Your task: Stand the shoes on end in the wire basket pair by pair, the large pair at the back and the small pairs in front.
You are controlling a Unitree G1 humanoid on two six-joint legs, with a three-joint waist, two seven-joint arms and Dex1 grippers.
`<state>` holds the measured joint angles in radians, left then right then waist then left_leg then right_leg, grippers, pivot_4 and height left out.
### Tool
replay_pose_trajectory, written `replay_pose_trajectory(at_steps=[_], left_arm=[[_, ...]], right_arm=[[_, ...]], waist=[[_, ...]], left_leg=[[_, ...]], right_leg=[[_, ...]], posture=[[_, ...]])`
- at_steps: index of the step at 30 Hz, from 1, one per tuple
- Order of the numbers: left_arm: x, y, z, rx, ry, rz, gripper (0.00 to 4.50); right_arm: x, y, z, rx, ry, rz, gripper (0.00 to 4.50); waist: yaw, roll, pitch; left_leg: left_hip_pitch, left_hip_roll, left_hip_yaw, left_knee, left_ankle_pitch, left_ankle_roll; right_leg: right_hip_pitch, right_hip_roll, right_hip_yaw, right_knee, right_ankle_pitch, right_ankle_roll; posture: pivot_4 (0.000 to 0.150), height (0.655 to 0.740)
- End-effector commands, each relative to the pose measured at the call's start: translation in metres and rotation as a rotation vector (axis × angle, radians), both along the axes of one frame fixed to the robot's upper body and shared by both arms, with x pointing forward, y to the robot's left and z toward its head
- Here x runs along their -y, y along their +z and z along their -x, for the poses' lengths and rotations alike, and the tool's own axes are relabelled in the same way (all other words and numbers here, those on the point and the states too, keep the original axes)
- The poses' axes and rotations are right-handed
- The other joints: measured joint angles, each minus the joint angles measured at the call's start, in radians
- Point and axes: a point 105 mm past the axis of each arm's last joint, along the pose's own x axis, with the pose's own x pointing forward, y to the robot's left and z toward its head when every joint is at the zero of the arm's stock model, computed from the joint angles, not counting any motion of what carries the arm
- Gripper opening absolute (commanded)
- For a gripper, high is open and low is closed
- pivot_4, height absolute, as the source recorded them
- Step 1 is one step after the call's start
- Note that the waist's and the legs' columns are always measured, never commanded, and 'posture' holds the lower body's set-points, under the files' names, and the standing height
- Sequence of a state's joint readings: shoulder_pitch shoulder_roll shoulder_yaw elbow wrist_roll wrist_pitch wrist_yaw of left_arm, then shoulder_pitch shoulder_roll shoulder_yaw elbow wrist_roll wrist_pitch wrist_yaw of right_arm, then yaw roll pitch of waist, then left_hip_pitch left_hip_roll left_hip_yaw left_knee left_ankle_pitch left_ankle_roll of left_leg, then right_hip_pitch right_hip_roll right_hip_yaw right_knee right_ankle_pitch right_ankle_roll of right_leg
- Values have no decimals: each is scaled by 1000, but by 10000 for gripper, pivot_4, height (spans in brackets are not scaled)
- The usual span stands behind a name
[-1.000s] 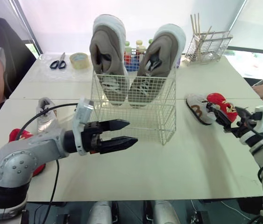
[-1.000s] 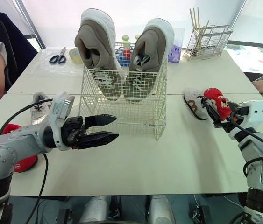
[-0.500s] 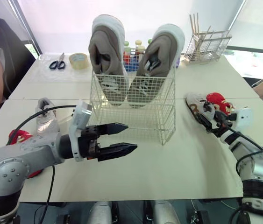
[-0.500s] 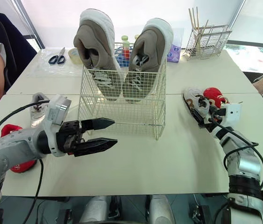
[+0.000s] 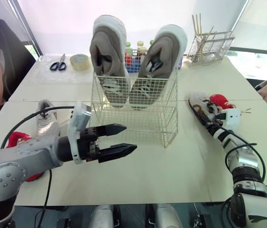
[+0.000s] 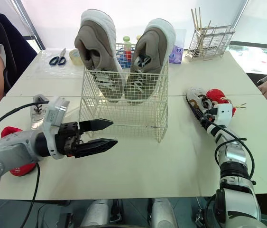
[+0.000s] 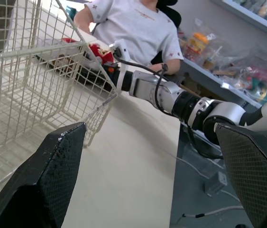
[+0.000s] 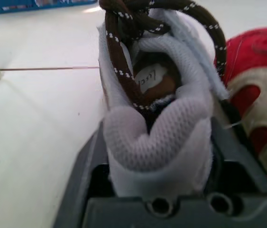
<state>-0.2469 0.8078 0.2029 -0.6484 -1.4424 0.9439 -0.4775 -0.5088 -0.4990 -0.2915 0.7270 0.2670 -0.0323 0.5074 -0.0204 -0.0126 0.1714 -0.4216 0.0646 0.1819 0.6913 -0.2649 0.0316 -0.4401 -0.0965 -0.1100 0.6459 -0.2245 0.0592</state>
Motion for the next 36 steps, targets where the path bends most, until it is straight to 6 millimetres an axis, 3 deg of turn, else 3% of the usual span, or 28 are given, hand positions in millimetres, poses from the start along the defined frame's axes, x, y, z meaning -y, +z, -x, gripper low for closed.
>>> replay_pose_trajectory(at_steps=[1, 3, 7, 11, 12, 14, 17, 23, 27, 31, 34, 36], left_arm=[[-8, 17, -4, 64, 9, 16, 45000], [-14, 26, -8, 81, 11, 24, 45000], [-25, 51, -24, 121, 30, 63, 45000], [-31, 74, -38, 127, 14, 149, 45000], [-34, 79, -43, 116, 10, 171, 45000], [-41, 90, -52, 102, 19, 220, 45000], [-55, 103, -67, 97, 73, 266, 45000], [-54, 115, -65, 77, -43, 280, 45000], [-45, 111, -62, 17, -129, 314, 45000], [-40, 117, -55, -44, -224, 391, 45000], [-44, 128, -47, -65, -298, 476, 45000], [-38, 123, -39, -78, -338, 439, 45000]], right_arm=[[16, 22, 3, 70, -34, 29, 11929], [26, 57, 6, 170, -31, 60, 11929], [60, 171, 28, 414, 4, 175, 11929], [56, 269, 58, 599, 135, 263, 11929], [51, 284, 65, 607, 182, 283, 11929], [25, 292, 80, 496, 400, 252, 11929], [-32, 304, 127, 384, 801, 195, 11929], [-86, 311, 166, 354, 1043, 400, 11929], [-110, 303, 171, 327, 1177, 459, 11929], [-138, 281, 172, 244, 1352, 576, 11929], [-148, 271, 165, 208, 1417, 674, 11929], [-151, 270, 161, 214, 1445, 708, 11929]], waist=[[0, 0, 0], [7, 2, 1], [11, 18, 9], [2, 21, 12], [-1, 21, 12], [-1, 18, 11], [0, 16, 11], [6, 15, 11], [9, 15, 11], [6, 14, 12], [5, 14, 12], [5, 14, 12]], left_leg=[[0, 0, 0, 0, 0, 0], [0, 0, 0, 0, 0, 0], [-4, -3, 1, 0, 0, 1], [-1, -3, 2, -4, 0, 1], [1, -3, 2, -8, 2, -2], [3, -2, 2, -10, 4, -5], [6, 2, 0, -12, 4, -6], [5, 2, 0, -13, 2, -3], [2, -1, 0, -10, -1, 1], [-1, -1, 1, -8, 0, -1], [-2, -1, 1, -8, 1, -2], [-3, -1, 1, -8, 1, -2]], right_leg=[[0, 0, 0, 0, 0, 0], [0, 0, 0, 0, 0, 0], [-3, -2, 1, -1, 0, 0], [-3, -1, 2, -2, 1, 4], [-3, 0, 3, -2, 1, 4], [-3, 3, 3, -2, -1, 1], [-2, 6, 2, -1, -3, -3], [-3, 4, 2, 1, -4, -4], [-3, -1, 0, -1, -4, -4], [-4, -2, 0, -3, -3, -3], [-6, -2, 0, -2, -3, -3], [-7, -1, 0, -2, -3, -3]], posture=[[1500, 7352], [1500, 7352], [1500, 7352], [1500, 7352], [1500, 7352], [1500, 7352], [1500, 7352], [1500, 7352], [1500, 7352], [1500, 7352], [1500, 7352], [1500, 7352]])
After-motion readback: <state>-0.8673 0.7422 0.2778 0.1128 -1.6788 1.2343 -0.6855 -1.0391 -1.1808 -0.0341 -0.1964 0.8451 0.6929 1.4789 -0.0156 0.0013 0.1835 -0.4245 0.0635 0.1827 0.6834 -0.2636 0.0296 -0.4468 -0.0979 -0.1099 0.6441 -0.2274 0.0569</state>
